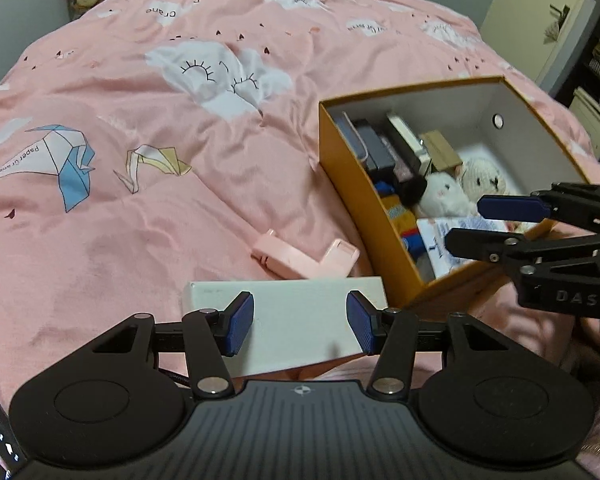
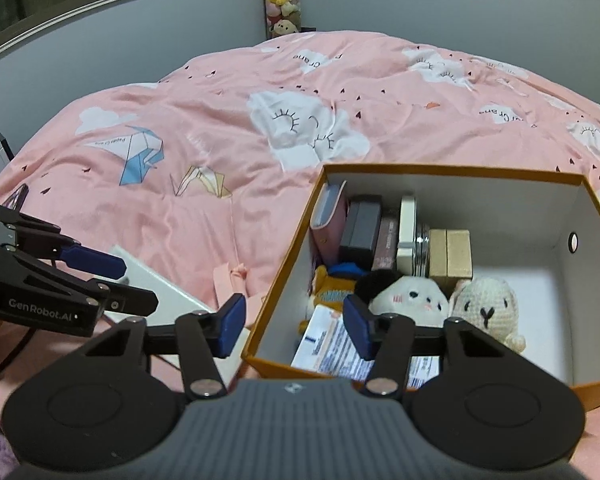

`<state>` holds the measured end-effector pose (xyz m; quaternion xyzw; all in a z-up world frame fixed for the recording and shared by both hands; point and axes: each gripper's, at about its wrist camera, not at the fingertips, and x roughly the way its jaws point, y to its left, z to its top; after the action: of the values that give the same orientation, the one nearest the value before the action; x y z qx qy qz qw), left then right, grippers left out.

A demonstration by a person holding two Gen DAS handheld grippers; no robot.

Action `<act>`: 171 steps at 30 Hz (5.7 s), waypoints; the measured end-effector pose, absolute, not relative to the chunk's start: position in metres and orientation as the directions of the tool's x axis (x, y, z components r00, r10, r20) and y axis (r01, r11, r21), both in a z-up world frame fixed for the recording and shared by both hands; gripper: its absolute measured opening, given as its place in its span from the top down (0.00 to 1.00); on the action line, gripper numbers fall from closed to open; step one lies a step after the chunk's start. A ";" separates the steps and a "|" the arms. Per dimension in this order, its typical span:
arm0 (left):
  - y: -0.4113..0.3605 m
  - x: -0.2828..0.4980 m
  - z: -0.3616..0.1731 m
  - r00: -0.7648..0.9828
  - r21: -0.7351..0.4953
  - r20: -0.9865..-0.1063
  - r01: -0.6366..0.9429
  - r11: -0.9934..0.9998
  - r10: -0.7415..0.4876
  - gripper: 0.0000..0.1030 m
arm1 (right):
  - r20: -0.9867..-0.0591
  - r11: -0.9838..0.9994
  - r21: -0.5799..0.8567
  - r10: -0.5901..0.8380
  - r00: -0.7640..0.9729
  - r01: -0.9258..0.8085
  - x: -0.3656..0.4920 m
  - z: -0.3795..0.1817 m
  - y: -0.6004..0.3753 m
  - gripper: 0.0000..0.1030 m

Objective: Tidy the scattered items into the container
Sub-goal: 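Move both tools to the white rectangular box and pink clip, then grasp the white rectangular box with the right tool and lift it, then grasp the pink plastic clip with left tool while right tool holds the white box, then carry the white box and pink clip over the orange box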

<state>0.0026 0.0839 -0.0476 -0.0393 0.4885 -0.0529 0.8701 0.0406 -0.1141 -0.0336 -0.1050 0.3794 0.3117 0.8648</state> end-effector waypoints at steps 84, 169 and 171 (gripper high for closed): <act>0.148 -0.006 -0.026 0.563 -0.113 -0.826 -0.196 0.974 0.018 0.49 | -0.781 0.549 -0.022 0.512 0.357 -0.836 0.062 -0.063 -0.002 0.71; 0.089 0.062 0.019 0.657 -0.304 -0.733 -0.085 0.949 -0.176 0.80 | -0.905 0.864 -0.122 0.105 0.413 -0.488 0.195 0.014 -0.228 0.71; 0.087 0.061 0.029 0.670 -0.304 -0.719 -0.062 0.951 -0.186 0.80 | -0.924 0.857 -0.114 0.094 0.370 -0.503 0.199 0.007 -0.225 0.71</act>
<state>0.0607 0.0870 0.0292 -0.1534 0.4050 -0.0345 0.9007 0.1988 -0.2248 0.0073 -0.1928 0.5297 0.1853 0.8049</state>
